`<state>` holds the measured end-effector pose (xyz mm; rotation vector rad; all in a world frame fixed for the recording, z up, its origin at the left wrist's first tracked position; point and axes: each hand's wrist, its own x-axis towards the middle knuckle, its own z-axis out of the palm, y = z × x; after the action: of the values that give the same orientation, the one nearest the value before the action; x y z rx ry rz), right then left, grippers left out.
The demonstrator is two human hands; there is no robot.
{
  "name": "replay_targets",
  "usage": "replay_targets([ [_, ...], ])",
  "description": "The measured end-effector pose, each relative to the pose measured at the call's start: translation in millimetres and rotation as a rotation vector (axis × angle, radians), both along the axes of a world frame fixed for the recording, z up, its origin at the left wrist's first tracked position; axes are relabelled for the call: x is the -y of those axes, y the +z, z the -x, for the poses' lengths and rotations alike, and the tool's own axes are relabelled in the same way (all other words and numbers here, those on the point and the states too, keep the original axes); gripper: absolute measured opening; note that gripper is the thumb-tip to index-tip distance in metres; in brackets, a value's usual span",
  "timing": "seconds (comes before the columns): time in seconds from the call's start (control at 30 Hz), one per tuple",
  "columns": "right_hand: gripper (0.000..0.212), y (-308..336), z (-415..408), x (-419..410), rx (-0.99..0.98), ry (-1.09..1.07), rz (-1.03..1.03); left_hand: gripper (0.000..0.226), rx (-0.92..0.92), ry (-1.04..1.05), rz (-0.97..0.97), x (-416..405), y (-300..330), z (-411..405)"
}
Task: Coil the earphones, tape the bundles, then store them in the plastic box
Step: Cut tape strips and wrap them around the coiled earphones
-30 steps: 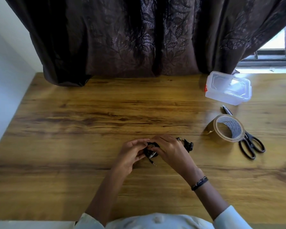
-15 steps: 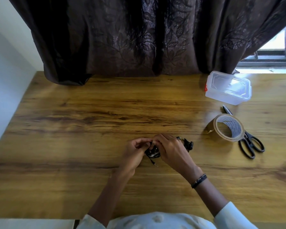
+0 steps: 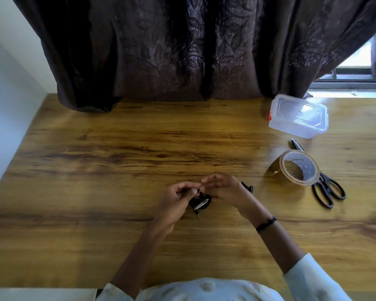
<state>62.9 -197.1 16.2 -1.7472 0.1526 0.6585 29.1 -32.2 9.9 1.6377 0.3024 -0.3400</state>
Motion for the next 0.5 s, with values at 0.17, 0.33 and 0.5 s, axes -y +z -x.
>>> replay_targets([
  [0.17, 0.024, -3.7, -4.5, 8.3, -0.209, -0.114, -0.152, 0.025, 0.004, -0.072, -0.036, -2.7, -0.3, -4.3],
  [0.33, 0.031, -7.1, -5.3, 7.8, -0.163, -0.204, -0.108, 0.027, -0.021, -0.014, -0.101, 1.5, -6.2, -3.7],
  [0.5, 0.024, -14.6, -5.7, 3.7, -0.053, -0.190, 0.006, 0.016, -0.040, 0.036, -0.154, 5.9, -16.5, -9.3],
])
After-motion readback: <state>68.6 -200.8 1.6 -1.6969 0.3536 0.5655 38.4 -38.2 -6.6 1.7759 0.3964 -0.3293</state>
